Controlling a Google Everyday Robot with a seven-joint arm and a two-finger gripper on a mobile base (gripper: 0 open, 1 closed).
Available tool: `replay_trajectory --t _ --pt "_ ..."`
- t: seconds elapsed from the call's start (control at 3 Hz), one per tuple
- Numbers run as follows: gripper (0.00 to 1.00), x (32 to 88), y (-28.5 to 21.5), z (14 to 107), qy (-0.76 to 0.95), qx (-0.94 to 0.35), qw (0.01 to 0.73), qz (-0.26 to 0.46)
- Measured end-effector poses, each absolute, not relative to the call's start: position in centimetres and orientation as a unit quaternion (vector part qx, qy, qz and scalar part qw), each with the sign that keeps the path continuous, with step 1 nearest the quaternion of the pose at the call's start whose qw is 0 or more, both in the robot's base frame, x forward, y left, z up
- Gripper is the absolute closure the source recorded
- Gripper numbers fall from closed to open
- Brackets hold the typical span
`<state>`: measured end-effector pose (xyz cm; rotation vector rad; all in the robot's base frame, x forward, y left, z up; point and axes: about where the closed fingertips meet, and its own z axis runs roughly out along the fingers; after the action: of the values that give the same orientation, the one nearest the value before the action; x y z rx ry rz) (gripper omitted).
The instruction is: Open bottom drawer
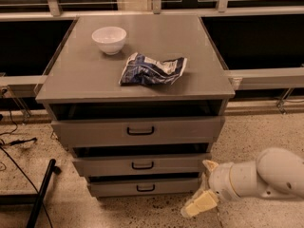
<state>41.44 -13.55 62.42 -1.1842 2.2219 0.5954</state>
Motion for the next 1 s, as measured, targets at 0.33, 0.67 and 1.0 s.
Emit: replay_trajectory --t 0.33,0.67,1.0 --pt "0.0 40.11 -14.39 59.02 0.814 -0.445 0.284 0.244" --pt "0.0 40.14 -14.39 58.97 0.811 -0.449 0.285 0.243" --pt "0.0 40.62 -14.53 58.42 0.778 -0.501 0.306 0.221"
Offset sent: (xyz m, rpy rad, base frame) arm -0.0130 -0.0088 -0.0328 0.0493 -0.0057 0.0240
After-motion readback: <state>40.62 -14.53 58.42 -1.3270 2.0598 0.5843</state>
